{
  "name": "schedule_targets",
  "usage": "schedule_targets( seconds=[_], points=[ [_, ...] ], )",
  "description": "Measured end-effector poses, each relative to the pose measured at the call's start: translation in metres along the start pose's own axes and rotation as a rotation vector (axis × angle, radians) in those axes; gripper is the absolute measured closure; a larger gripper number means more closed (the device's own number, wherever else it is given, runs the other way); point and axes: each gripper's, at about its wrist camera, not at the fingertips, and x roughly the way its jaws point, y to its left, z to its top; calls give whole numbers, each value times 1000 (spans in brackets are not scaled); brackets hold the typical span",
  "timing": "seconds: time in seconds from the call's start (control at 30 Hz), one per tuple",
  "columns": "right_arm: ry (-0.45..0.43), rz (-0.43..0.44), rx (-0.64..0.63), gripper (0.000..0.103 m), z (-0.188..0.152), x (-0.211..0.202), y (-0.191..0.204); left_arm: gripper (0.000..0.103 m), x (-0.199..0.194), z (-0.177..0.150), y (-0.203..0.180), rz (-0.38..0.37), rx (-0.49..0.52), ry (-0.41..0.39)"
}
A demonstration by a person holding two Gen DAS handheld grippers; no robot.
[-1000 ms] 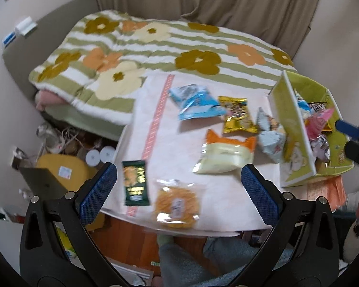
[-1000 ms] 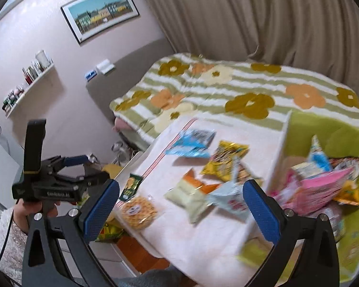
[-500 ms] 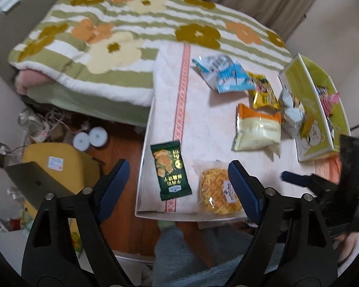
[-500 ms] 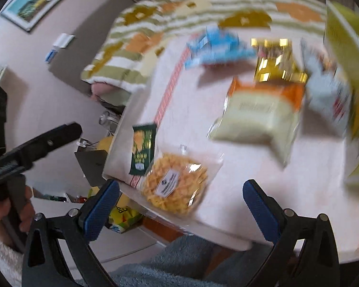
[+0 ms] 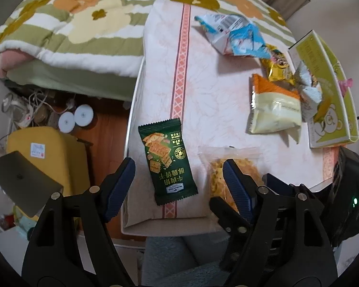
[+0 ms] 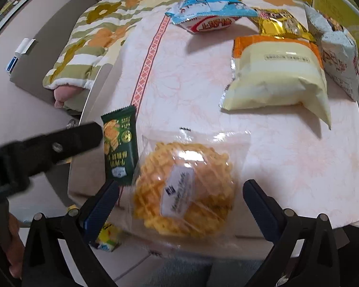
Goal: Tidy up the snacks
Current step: 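Grasp the green cracker packet with the left tool while the right tool grasps the waffle pack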
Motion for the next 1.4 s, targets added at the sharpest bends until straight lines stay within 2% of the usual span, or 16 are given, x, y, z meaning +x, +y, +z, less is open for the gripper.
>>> schedule_targets(
  seconds=[0.17, 0.3, 0.37, 0.5, 0.73, 1.07, 1.13, 1.2, 1.27, 1.4],
  points=[
    [-8, -64, -63, 0, -3, 9, 3, 30, 16, 1, -3, 18, -18, 20],
    [-3, -38, -61, 0, -3, 9, -9, 30, 25, 1, -6, 35, -29, 24],
    [0, -62, -92, 0, -2, 8, -11, 30, 31, -1, -9, 55, -29, 24],
    [5, -74, -84, 0, -3, 4, -25, 39, 38, -2, -8, 64, -48, 28],
    [6, -93, -97, 3, -4, 1, -36, 45, 49, -2, -11, 109, -34, 24],
    [21, -82, -161, 5, -1, -1, -40, 47, 56, -6, -29, 200, 73, 24],
    [21, -79, -168, 5, -2, -2, -41, 52, 56, -7, -31, 212, 91, 19],
    [19, -79, -169, 7, -2, -2, -41, 62, 54, -6, -31, 213, 98, 13],
    [13, -90, -186, 15, -2, -3, -40, 62, 54, -5, -29, 205, 99, 19],
    [6, -91, -187, 17, -1, -3, -38, 63, 52, -5, -26, 191, 100, 23]
  ],
)
